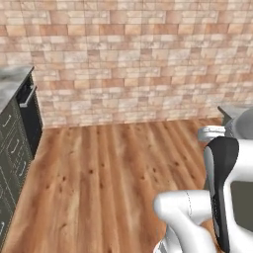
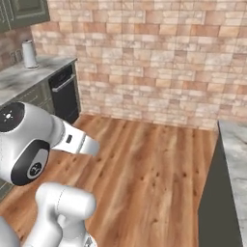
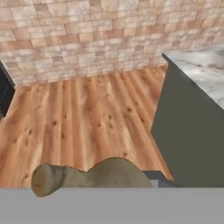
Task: Take the cheese, chicken drumstick, and garlic from the fridge and place them on the plate on the dining counter to create an appetizer plate.
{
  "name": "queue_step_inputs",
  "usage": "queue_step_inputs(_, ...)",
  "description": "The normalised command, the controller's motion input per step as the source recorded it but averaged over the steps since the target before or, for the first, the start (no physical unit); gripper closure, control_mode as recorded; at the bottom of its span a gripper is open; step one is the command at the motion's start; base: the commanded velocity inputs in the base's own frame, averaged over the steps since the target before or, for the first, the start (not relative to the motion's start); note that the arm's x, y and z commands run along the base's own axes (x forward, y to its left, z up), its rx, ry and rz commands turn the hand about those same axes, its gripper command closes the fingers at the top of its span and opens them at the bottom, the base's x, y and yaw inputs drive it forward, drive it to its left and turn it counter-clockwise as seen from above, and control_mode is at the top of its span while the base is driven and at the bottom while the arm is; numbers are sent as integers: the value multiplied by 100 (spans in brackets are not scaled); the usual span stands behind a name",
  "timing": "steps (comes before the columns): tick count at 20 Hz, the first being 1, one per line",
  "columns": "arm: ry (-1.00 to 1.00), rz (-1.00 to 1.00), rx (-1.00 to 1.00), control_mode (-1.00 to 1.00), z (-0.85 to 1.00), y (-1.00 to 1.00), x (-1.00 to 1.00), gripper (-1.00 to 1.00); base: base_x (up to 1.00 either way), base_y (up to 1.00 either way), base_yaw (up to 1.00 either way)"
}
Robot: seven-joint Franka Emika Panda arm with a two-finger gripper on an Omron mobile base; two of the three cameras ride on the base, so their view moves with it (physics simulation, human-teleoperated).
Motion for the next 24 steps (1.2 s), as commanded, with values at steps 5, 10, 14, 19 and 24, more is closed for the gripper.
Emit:
queue_step_inputs(5, 0, 0, 0, 100, 0, 0, 0, 100, 100, -18, -26)
queue_step_inputs(10, 0, 0, 0, 100, 0, 0, 0, 100, 100, -8, -35)
queue_step_inputs(14, 0, 0, 0, 100, 0, 0, 0, 100, 100, 0, -37)
queue_step_inputs(19, 0, 0, 0, 100, 0, 0, 0, 100, 100, 0, -38)
queue_step_inputs(24, 0, 0, 0, 100, 0, 0, 0, 100, 94, 0, -39)
